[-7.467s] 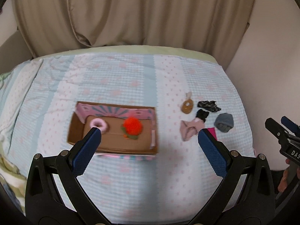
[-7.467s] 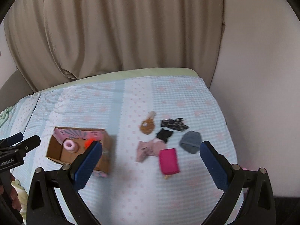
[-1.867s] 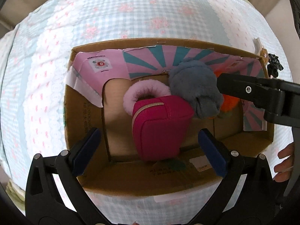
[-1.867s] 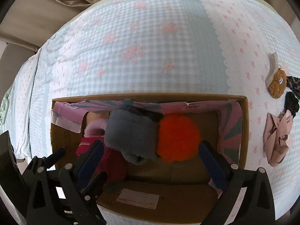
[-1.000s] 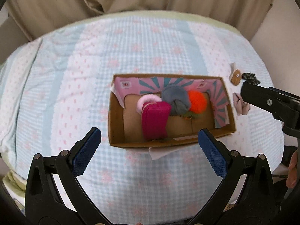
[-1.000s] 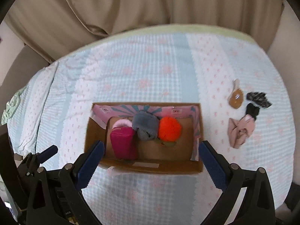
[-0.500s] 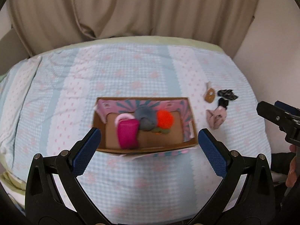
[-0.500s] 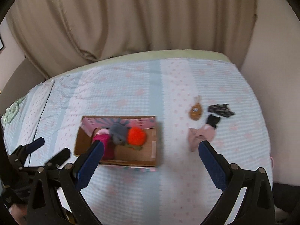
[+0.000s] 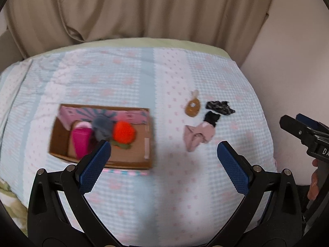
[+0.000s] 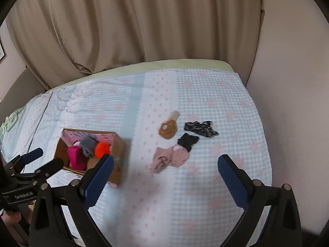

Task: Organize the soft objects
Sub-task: 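Withdraw both tools from the box toward the remaining items, then grasp the pink cloth with the left tool while the right tool grasps the black scrunchie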

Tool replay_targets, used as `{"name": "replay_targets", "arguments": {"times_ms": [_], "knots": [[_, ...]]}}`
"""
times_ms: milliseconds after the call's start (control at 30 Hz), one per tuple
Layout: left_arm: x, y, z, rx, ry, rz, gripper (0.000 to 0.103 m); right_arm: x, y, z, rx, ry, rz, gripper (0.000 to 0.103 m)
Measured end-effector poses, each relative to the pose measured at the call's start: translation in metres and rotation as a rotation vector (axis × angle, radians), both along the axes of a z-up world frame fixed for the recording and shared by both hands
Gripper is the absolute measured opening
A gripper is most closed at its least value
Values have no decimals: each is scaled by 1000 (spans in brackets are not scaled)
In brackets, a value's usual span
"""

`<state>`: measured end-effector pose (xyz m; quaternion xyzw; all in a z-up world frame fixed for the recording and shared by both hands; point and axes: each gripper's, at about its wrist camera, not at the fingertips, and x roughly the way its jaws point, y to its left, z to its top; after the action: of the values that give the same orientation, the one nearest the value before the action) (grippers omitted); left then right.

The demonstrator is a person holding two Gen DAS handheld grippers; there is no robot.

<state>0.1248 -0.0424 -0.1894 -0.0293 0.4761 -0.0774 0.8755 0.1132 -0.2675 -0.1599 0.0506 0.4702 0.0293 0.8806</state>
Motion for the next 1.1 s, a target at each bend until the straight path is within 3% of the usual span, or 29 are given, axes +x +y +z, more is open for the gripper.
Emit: {"name": "replay_targets", "arguments": {"times_ms": [267, 467, 800, 933, 1100], "knots": [[27, -74, -45, 13, 77, -24, 103, 32, -62, -41, 15, 50, 47, 101], [57, -110, -97, 19, 141, -64, 103, 67, -83, -88, 31, 89, 69, 100], [103, -155, -220, 46, 179, -173, 103, 124, -86, -191, 68, 134, 115, 100], [114, -157, -252, 37, 189, -173, 103, 140, -81, -233, 86, 162, 127, 98], [123, -164, -279, 41, 191, -189, 102, 155, -75, -264, 112, 183, 121, 91]]}}
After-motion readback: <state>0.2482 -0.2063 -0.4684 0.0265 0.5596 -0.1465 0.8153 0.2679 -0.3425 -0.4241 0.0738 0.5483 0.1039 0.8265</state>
